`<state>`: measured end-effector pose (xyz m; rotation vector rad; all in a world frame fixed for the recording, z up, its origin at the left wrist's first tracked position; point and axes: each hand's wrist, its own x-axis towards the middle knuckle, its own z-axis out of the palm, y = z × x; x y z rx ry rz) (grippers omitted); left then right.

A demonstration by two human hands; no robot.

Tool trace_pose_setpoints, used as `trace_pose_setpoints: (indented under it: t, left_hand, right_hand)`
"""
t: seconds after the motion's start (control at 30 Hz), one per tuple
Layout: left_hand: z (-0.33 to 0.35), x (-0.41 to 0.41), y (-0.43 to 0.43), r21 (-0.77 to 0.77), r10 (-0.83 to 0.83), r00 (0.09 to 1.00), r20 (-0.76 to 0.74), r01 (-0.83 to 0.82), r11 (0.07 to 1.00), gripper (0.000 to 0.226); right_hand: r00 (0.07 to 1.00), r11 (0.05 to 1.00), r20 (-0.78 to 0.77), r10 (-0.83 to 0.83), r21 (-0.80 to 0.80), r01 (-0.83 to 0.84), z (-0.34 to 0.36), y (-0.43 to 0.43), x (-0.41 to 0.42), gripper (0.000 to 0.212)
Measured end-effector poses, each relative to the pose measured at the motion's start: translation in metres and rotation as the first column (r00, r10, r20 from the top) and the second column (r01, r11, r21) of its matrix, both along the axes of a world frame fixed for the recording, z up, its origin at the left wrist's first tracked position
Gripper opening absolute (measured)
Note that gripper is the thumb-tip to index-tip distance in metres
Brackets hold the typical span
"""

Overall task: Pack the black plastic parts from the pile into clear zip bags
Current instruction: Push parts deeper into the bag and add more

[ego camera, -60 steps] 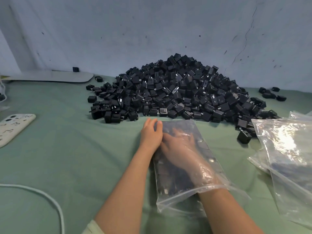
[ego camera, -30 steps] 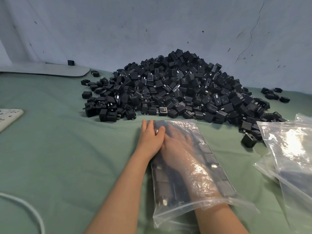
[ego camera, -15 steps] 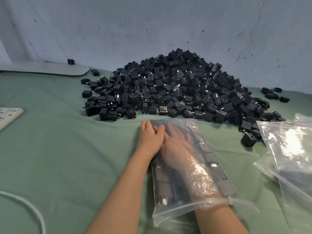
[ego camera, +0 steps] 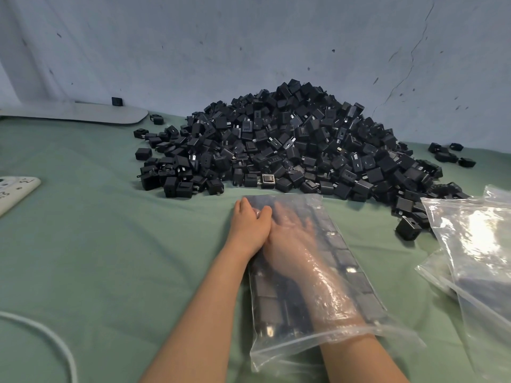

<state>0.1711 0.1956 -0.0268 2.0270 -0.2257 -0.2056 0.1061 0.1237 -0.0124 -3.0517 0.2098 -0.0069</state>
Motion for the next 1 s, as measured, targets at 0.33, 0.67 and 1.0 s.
trace_pose_setpoints:
  t: [0.33, 0.67, 1.0]
  left_hand:
    - [-0.002, -0.003, 0.001, -0.007, -0.042, 0.998, 0.049, 0.042, 0.999, 0.061]
    - [-0.002, -0.002, 0.001, 0.04, -0.064, 0.996, 0.065, 0.061, 0.997, 0.062]
    - [0.0, -0.003, 0.001, 0.028, -0.025, 0.999, 0.034, 0.024, 0.999, 0.065]
  right_hand:
    - [0.992, 0.999, 0.121, -0.035, 0.014, 0.034, -0.013, -0.002, 0.006, 0.049]
    - [0.998, 0.999, 0.069, 0.004, -0.037, -0.001, -0.012, -0.004, 0.007, 0.059]
    - [0.998, 1.0, 0.066, -0.024, 0.007, 0.023, -0.01, -0.002, 0.005, 0.056]
